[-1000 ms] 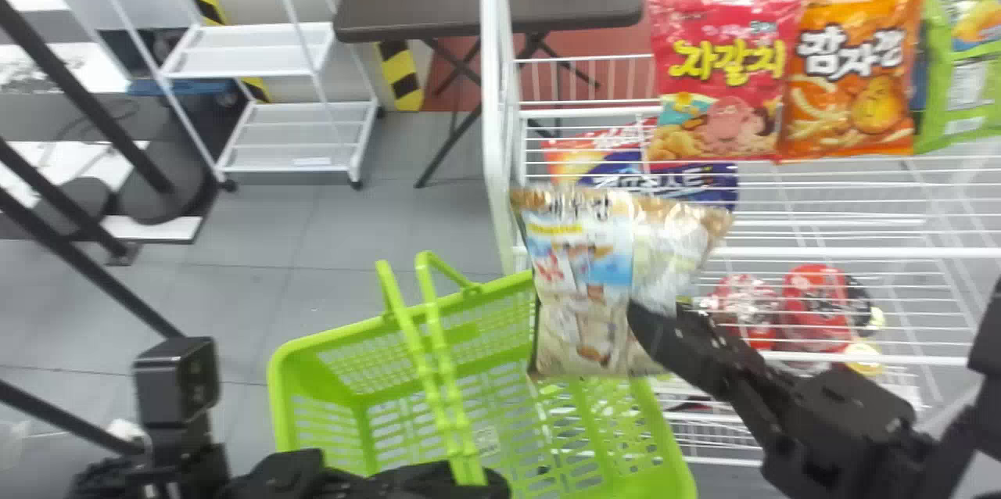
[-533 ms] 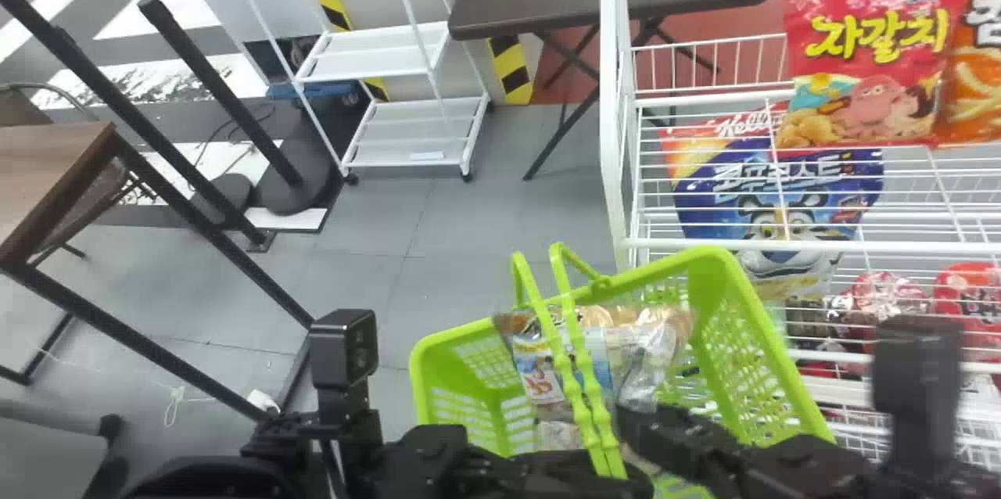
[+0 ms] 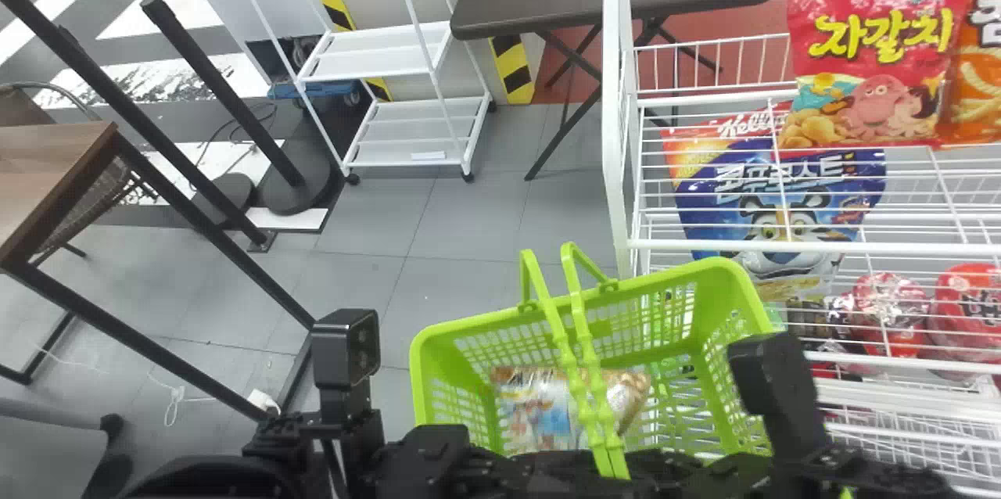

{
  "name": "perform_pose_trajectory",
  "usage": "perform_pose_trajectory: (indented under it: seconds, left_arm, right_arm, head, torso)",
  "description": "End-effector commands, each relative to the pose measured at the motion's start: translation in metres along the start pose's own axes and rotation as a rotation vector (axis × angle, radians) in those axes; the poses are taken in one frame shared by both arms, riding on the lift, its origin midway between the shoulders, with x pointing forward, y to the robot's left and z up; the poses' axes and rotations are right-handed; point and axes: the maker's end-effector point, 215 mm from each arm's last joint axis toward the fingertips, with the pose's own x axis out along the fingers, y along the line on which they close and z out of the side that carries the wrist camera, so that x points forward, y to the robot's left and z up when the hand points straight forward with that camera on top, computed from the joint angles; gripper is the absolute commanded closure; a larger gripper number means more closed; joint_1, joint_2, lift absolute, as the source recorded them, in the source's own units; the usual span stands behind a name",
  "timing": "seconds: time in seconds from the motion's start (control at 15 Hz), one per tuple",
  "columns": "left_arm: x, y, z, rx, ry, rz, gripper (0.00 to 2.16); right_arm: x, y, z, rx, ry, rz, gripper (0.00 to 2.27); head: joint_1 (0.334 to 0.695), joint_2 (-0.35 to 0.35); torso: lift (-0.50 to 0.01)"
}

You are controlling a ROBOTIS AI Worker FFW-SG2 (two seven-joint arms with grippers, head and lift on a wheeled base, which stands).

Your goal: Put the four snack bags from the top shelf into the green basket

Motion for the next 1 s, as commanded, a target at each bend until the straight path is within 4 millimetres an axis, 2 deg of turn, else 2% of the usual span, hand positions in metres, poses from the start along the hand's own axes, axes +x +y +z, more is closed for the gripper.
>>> perform_pose_trajectory:
  seconds: [0.0,0.13,0.2,0.33,0.4,0.47,0.53,0.6,0.8,0.93]
  left_arm:
    - [0.000,-0.002,0.000,0.000,0.000,-0.010,2.15]
    - [0.000,-0.002,0.000,0.000,-0.001,-0.011,2.15]
    - [0.000,-0.003,0.000,0.000,0.000,-0.012,2.15]
    - [0.000,-0.003,0.000,0.000,-0.001,-0.014,2.15]
    - [-0.001,-0.003,-0.001,-0.001,0.001,-0.012,2.15]
    - [-0.002,-0.003,-0.002,-0.005,0.000,-0.008,2.15]
    - [-0.001,-0.004,-0.002,-0.005,0.001,-0.010,2.15]
    - [-0.001,-0.004,-0.003,-0.007,0.001,-0.010,2.15]
    - [-0.002,-0.004,-0.004,-0.009,0.004,-0.010,2.15]
    - [-0.004,-0.005,-0.008,-0.020,0.004,-0.005,2.15]
  right_arm:
    - [-0.039,-0.032,0.023,0.027,-0.074,-0.051,0.07]
    - [-0.089,-0.059,0.056,0.085,-0.189,-0.066,0.07]
    - [-0.111,-0.077,0.074,0.093,-0.249,-0.094,0.07]
    - [-0.161,-0.128,0.132,0.043,-0.412,-0.220,0.07]
    - [-0.174,-0.153,0.147,0.037,-0.435,-0.279,0.07]
    - [-0.180,-0.182,0.164,0.023,-0.450,-0.344,0.08]
    - [-0.187,-0.210,0.186,-0.004,-0.505,-0.395,0.08]
    - [-0.189,-0.229,0.202,-0.024,-0.546,-0.426,0.08]
    - [-0.186,-0.277,0.246,-0.093,-0.652,-0.495,0.08]
    - [-0.174,-0.306,0.270,-0.135,-0.654,-0.559,0.08]
  head:
    - [0.695,0.350]
    - [0.695,0.350]
    - [0.695,0.319]
    - [0.695,0.222]
    - [0.695,0.158]
    - [0.695,0.098]
    - [0.695,0.000]
    - [0.695,-0.034]
    - [0.695,-0.093]
    - [0.695,-0.110]
  torso:
    - [-0.003]
    - [-0.003]
    - [-0.003]
    - [-0.003]
    - [-0.003]
    - [-0.003]
    - [-0.003]
    - [-0.003]
    - [-0.003]
    - [-0.003]
